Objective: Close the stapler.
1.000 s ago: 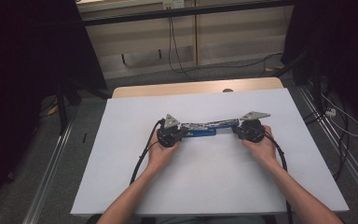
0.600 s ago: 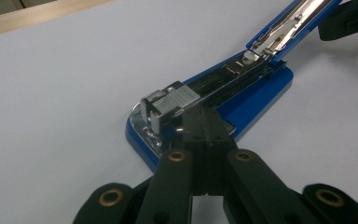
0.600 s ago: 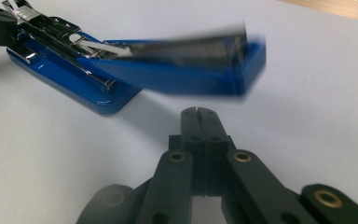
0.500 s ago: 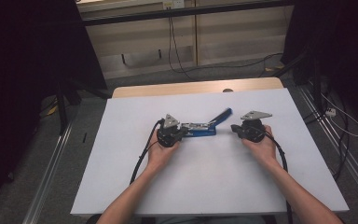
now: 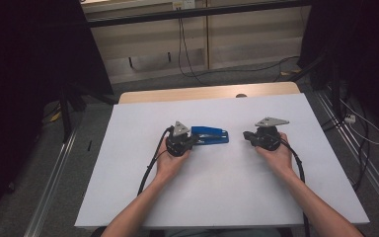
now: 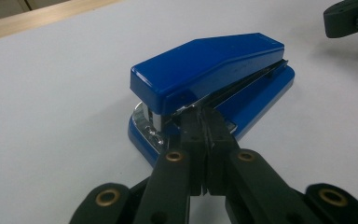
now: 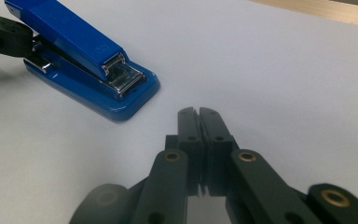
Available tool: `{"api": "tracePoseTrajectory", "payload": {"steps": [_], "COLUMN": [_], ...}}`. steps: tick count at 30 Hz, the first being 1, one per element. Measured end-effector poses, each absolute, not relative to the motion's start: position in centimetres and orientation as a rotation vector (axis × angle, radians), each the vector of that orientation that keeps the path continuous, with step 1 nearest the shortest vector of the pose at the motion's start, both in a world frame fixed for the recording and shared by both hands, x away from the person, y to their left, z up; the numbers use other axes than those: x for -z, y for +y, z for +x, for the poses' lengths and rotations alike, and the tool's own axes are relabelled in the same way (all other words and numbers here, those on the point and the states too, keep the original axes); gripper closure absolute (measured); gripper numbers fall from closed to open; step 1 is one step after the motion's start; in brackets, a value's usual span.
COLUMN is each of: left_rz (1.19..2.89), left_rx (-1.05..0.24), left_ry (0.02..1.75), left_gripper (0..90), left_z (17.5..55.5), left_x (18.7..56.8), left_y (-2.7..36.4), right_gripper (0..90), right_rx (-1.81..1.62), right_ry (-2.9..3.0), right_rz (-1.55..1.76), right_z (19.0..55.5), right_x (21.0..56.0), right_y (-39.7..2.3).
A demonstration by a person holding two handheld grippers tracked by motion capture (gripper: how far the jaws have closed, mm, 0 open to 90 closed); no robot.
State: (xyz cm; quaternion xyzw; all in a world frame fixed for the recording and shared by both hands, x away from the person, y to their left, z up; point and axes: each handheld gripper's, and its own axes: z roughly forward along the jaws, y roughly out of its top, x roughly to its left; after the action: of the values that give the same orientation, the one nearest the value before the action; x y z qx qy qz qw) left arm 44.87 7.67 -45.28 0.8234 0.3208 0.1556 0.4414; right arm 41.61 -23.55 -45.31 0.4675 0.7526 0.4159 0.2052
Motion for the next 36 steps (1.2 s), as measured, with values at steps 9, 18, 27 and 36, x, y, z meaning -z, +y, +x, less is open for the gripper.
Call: {"api": "tracePoseTrajectory", "payload": {"steps": [9, 18, 27, 36], "left_rz": [2.038, 2.028, 2.013, 2.051], "left_rx": [-0.334, -0.330, -0.374, -0.398], "left_ry": [0.777, 0.767, 0.788, 0.801], "left_gripper": [85.1, 73.9, 47.1, 19.2], "left_z": [44.3, 43.7, 43.3, 43.1], "left_x": [45.2, 45.2, 45.1, 44.8], "left_y": [7.8, 7.8, 8.0, 8.6], "right_gripper": [78.1, 53.4, 22.4, 7.1], "right_rx": [-1.187, -1.215, -1.202, -1.217], "right_ry": [2.075, 2.065, 2.040, 2.016], "right_rz": [1.319, 1.352, 1.366, 1.372], "right_z": [41.5, 41.4, 41.2, 41.0], "right_x": [45.0, 44.9, 44.8, 44.6], "right_y": [-23.8, -24.0, -23.9, -24.0]}}
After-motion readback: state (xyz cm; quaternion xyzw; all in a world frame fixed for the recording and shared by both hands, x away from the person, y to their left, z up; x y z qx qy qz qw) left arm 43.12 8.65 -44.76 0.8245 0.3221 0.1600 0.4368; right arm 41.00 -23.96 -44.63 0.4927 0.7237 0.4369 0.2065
